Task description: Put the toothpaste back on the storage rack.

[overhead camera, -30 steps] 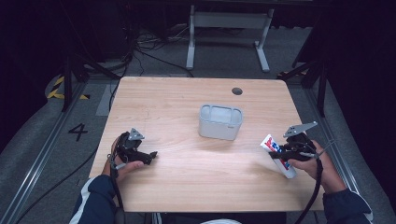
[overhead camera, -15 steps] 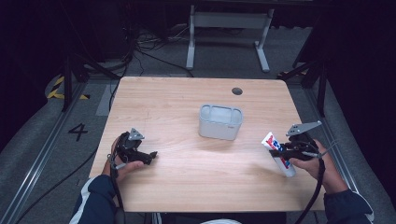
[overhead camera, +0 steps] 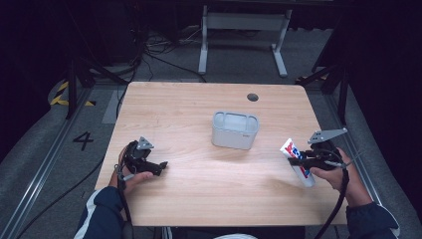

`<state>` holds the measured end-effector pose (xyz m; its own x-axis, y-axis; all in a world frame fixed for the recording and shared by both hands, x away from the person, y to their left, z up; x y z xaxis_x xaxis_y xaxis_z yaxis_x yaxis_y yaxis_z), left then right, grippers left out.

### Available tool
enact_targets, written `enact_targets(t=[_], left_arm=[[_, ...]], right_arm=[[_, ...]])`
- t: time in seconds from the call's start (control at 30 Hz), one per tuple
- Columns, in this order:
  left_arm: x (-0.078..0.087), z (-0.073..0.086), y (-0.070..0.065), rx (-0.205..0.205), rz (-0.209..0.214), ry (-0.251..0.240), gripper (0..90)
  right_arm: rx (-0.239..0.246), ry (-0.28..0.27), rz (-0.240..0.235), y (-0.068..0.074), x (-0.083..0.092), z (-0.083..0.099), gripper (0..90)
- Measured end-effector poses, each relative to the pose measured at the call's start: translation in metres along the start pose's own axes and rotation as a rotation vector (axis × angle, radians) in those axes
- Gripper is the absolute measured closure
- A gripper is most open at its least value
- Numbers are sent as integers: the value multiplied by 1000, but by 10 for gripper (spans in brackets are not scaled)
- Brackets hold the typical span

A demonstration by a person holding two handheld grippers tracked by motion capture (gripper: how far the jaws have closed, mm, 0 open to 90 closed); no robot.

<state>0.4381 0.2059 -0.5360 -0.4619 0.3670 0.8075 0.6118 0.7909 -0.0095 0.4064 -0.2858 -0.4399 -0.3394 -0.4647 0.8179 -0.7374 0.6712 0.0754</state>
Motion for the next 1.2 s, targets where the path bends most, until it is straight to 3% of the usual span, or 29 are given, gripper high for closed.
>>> enact_targets(t=[0.6,1.2], left_arm=[[0,0,0,2,3,-2,1],[0,0,0,2,3,-2,1]], right_arm=[[19,-88,6,3,12,-14,668],[19,-139,16,2,21,-26,668]])
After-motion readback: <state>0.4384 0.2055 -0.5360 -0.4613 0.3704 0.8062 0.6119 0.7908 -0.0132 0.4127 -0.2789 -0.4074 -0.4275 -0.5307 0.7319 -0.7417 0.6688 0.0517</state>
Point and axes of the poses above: each handheld gripper's, and its own axes: x roughly backward along the jaws, z roughly out of its underside, y roughly to its left, the point moved 7 cm from there along -x, roughly forward along the jaws, and after that the axes turned 5 degrees about y, right-handed, at the moved point
